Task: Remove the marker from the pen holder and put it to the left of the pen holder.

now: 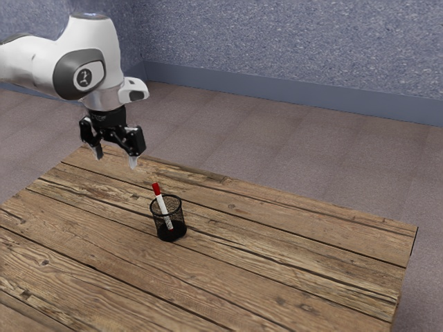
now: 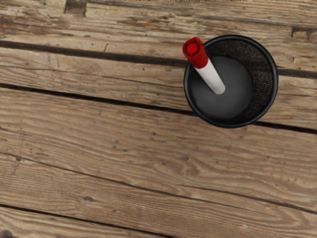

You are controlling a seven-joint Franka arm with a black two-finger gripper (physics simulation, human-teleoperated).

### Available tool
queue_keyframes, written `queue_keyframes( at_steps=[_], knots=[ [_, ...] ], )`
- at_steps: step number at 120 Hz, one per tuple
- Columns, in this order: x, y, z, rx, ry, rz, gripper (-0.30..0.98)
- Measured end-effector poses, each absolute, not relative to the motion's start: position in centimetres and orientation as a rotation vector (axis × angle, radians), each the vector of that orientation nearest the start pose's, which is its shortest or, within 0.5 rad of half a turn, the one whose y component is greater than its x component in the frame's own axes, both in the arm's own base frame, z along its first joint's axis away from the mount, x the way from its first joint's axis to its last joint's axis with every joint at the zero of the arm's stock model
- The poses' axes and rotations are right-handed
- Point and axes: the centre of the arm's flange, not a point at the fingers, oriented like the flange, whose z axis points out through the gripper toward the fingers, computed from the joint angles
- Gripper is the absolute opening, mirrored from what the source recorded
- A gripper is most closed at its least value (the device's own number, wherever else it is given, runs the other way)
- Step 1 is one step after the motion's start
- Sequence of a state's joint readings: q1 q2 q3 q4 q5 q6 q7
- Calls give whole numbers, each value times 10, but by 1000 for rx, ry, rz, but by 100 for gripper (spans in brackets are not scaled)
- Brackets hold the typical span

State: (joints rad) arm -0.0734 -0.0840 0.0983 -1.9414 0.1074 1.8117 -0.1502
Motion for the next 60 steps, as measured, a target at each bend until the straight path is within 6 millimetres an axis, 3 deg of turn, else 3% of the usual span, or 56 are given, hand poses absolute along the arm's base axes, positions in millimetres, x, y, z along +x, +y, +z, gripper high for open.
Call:
queue_keyframes(
  at_steps=[19,45,60],
  knots=[
    [561,20,451,-3046,-242,18,69],
    [582,16,404,-3056,-257,-74,69],
    [590,16,388,-3063,-273,-106,69]
  ],
)
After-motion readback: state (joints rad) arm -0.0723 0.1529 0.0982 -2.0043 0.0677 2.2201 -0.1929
